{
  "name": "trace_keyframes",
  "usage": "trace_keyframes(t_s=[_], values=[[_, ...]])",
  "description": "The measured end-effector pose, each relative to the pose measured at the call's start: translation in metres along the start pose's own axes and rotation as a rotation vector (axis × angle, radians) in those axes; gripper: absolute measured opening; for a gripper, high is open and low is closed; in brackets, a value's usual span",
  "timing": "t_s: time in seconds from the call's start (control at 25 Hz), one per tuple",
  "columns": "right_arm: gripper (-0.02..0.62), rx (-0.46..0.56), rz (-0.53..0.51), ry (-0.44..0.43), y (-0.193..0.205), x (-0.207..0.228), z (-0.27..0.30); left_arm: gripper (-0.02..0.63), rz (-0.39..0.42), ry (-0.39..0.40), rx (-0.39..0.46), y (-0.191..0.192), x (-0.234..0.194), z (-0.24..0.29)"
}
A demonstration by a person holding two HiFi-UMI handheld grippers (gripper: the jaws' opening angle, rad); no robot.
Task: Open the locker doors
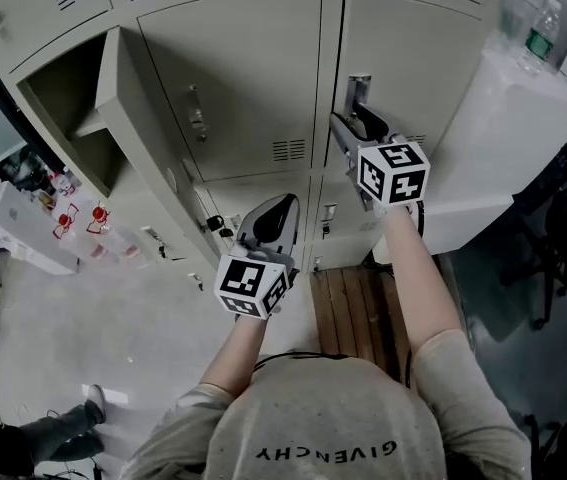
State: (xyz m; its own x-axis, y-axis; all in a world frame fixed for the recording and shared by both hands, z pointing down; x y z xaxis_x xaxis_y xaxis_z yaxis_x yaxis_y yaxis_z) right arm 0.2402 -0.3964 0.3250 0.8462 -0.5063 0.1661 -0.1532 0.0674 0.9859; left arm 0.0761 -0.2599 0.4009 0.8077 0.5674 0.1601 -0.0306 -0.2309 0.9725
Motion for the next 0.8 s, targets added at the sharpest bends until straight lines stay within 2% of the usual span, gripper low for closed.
trace_keyframes(t_s=[0.4,0.8], values=[[0.190,0.002,0.054,-0.045,-0.002,-0.002,0.007,-0.002,0.023,-0.067,-0.027,-0.006,-0.003,-0.005],[0.190,-0.007,0.039,-0.089,-0.003,-0.010,-0.041,-0.002,0.006,-0.137,-0.059,-0.019,0.003,-0.019]])
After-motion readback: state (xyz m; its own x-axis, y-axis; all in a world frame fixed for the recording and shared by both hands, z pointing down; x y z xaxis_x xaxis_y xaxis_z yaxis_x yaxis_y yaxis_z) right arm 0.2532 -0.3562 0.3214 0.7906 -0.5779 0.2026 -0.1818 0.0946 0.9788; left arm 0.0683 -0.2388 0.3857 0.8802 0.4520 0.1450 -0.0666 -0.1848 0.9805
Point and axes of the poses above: the fingertips, and each gripper's own axes: z forward along the fingers, x to its right, y out of its underside, the point moved 7 cm from there along -z, backward along the fingers, and after that the axes turned 15 degrees about z, right-handed, at the moved point
